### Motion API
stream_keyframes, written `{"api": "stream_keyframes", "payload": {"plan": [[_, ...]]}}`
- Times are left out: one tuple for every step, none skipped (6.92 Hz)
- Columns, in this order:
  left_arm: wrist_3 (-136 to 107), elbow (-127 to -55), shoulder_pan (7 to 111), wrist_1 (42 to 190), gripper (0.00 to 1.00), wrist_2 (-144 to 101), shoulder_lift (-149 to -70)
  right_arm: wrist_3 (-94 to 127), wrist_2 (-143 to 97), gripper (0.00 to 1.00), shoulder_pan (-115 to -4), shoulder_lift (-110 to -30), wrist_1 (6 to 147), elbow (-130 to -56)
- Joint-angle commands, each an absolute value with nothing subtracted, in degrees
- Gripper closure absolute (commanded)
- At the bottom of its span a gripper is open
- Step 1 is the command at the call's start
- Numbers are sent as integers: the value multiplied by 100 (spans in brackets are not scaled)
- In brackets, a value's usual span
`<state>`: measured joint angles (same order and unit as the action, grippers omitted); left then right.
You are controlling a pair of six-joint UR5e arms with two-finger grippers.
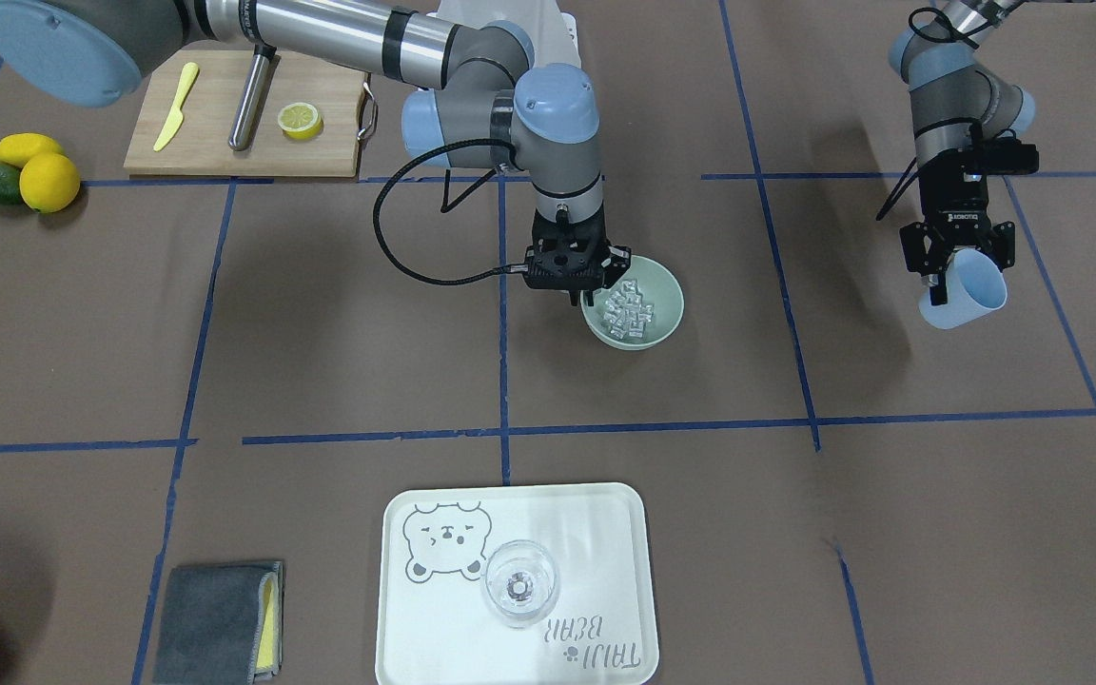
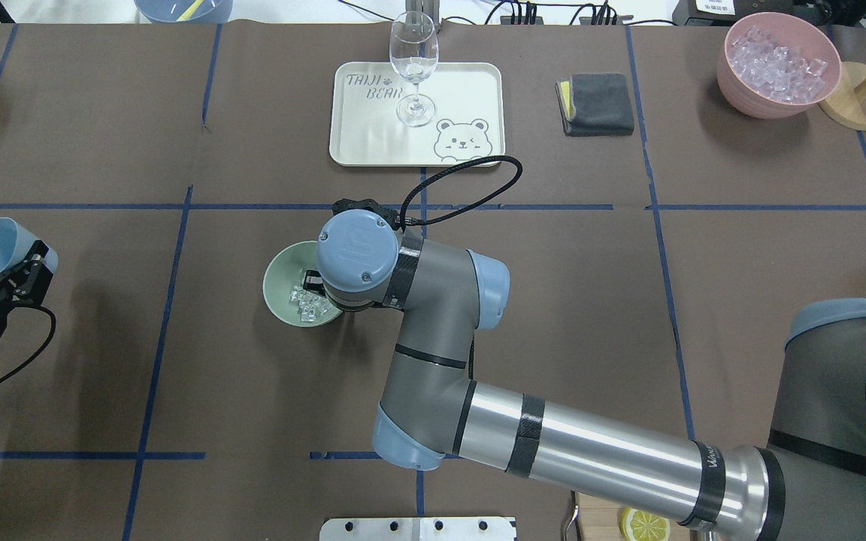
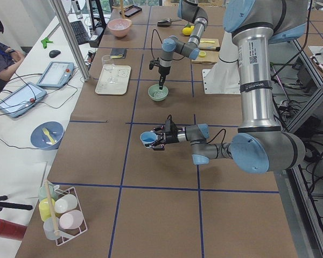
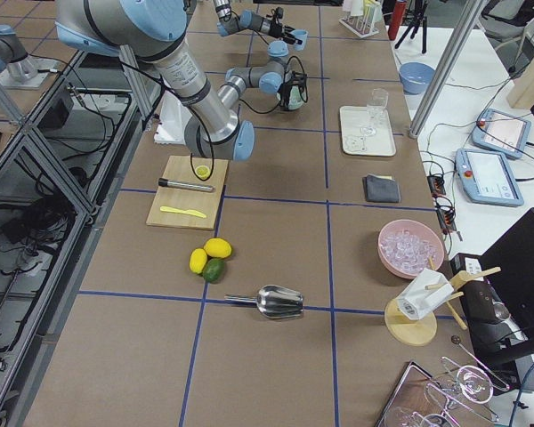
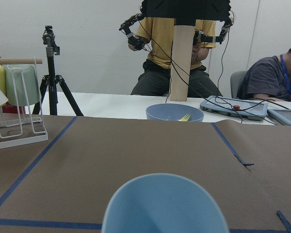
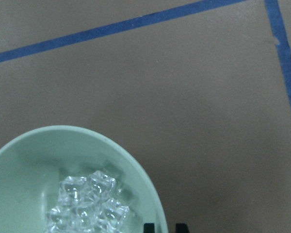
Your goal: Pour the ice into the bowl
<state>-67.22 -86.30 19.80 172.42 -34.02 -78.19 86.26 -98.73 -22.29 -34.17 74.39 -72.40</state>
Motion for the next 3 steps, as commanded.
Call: {"api": "stream_keyframes", "payload": {"plan": [[-6732, -8413, 1786, 17121, 100, -3104, -7857, 8622, -9914, 100, -2293, -3384, 7436, -7408], [-6741, -8402, 1680, 17121, 100, -3103, -7857, 8622, -10001, 100, -2390, -3384, 7436, -7479], [-6750, -8394, 1600, 17121, 100, -3103, -7857, 8631, -10115, 100, -2486, -3392, 7453, -7575]]}}
